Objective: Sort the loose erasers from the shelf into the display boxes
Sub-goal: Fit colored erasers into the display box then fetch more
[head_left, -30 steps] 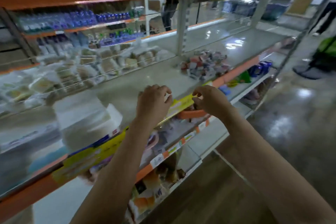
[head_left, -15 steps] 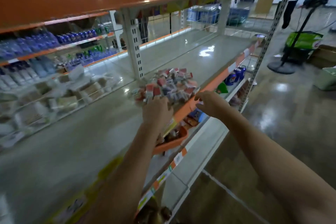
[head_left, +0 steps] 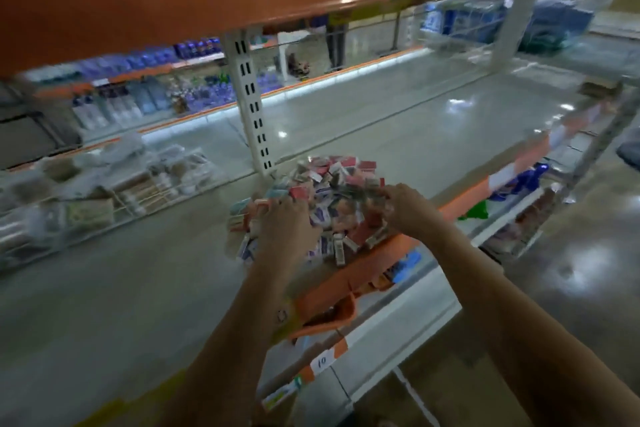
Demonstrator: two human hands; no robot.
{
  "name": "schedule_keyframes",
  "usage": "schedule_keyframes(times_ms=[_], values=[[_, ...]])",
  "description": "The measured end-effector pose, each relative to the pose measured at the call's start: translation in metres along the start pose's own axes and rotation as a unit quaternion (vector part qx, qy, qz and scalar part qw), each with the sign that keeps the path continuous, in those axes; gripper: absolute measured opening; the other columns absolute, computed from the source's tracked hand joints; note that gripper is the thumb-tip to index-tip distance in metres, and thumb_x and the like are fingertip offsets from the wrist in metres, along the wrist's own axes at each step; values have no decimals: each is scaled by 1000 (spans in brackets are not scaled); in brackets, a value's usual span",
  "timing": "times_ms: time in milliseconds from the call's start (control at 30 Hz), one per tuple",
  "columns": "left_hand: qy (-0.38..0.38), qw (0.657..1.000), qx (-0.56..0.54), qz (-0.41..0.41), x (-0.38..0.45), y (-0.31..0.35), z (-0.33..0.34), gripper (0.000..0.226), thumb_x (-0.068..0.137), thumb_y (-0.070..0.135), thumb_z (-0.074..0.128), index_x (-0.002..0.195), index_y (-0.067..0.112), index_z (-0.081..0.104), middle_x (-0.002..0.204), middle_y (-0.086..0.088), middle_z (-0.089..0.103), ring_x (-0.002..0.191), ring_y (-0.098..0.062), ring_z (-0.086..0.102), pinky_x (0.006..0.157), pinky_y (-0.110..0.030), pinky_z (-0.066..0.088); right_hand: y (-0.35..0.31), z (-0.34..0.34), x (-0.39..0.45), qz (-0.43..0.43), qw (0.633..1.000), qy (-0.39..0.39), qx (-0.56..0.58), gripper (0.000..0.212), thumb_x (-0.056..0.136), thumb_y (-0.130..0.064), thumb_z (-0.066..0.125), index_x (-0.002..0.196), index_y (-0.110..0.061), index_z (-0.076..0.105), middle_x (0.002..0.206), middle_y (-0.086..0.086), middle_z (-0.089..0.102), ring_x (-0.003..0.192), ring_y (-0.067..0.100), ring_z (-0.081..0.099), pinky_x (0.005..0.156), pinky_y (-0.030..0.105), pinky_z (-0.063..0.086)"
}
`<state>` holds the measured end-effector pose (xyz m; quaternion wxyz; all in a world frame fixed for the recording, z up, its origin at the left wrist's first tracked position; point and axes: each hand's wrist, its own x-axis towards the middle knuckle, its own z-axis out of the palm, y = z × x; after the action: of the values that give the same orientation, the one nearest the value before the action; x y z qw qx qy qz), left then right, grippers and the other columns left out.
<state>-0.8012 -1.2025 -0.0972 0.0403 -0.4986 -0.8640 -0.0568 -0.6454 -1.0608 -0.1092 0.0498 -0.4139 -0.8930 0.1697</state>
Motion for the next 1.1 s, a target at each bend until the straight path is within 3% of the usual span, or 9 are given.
schedule_keyframes(times_ms=[200,367,567,633,700,767,833,900,1100], values=[[-25,993,40,-107,4,24,7,52,89,45,55,130,16,46,133,-9,50,131,-31,35,108,-44,27,29,3,37,-89,996,-19,6,38,91,-38,52,120,-14,58,116,14,53,105,30,50,85,32,38],[-28,988,47,-142,8,30,8,57,85,54,56,133,23,47,138,-6,46,134,-30,31,109,-44,28,40,-7,49,-198,979,-11,51,36,86,-25,63,121,-15,59,102,11,55,91,22,50,75,25,37],[36,977,-110,-178,-4,33,5,66,71,59,69,121,19,53,124,-2,55,117,-20,45,96,-33,36,34,-20,46,-259,946,-24,196,20,85,-17,64,103,-16,54,93,-10,52,81,5,54,62,10,42],[68,963,-183,-189,-12,37,1,62,68,54,75,114,18,53,114,1,56,104,-15,51,89,-30,41,28,-24,42,-259,923,-54,280,20,85,-15,65,97,-22,51,90,-14,56,80,-2,56,61,5,44],[93,944,-250,-196,-20,41,-4,56,67,51,78,107,22,51,103,7,56,91,-9,53,76,-23,45,20,-25,39,-255,896,-93,351,22,83,-14,66,98,-22,52,95,-8,60,87,2,60,68,12,50],[108,933,-279,-199,-30,43,-9,49,70,53,74,104,28,49,93,18,54,82,2,53,63,-14,39,12,-23,35,-249,862,-154,413,26,83,-12,65,106,-18,53,102,3,61,91,12,63,75,24,54],[120,932,-276,-202,-41,43,-17,39,75,58,66,102,35,49,84,23,53,73,10,51,56,-8,35,3,-20,30,-241,806,-229,489,30,83,-7,63,111,-14,53,105,7,60,91,14,65,71,23,54],[144,930,-275,-197,-54,41,-23,31,78,60,61,95,34,54,75,20,55,63,10,53,52,-8,36,-7,-16,23,-239,756,-288,537,32,84,-2,60,113,-13,52,107,8,61,92,12,66,71,21,53],[169,917,-281,-229,-104,23,-32,32,76,59,63,72,29,52,57,8,45,55,0,46,49,-15,33,-51,-1,-5,-271,663,-369,592,39,70,-5,64,107,-7,53,97,8,64,91,19,64,82,29,54]])
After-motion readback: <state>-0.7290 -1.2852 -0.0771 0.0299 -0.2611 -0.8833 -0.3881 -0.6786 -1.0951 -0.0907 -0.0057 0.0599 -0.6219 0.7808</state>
